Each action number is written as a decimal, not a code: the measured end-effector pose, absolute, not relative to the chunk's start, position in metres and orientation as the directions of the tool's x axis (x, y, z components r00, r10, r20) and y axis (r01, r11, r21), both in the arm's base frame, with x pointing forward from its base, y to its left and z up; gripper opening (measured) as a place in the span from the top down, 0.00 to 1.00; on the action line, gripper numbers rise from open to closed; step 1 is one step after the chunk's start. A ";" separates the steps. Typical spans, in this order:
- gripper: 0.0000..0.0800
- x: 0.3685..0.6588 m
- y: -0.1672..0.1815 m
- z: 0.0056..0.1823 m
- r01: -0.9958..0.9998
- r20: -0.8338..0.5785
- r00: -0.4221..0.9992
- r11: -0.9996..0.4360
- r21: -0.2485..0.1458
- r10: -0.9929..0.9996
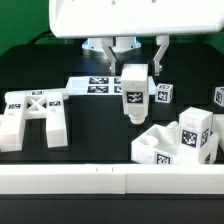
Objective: Assemble chair
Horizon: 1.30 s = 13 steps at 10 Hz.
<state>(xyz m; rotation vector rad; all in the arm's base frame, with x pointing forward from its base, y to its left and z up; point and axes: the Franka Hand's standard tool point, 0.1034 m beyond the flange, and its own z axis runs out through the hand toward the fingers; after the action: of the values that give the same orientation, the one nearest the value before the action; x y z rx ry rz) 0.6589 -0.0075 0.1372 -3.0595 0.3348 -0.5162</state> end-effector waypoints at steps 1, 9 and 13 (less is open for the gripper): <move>0.64 0.661 -0.006 0.139 -0.201 0.430 0.879 -0.978 -0.054 -0.204; 0.64 0.631 0.011 0.122 -0.174 0.591 0.791 -0.984 -0.033 -0.160; 0.64 0.620 0.014 0.107 -0.171 0.567 0.809 -0.985 -0.025 -0.155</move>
Offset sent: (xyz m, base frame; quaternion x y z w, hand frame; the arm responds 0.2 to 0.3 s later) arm -0.0230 0.0118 -0.0034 -0.0107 0.1543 0.0085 0.9879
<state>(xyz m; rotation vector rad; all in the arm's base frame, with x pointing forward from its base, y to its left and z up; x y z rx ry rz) 0.6197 0.0137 0.1069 -3.0137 0.2716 -0.9419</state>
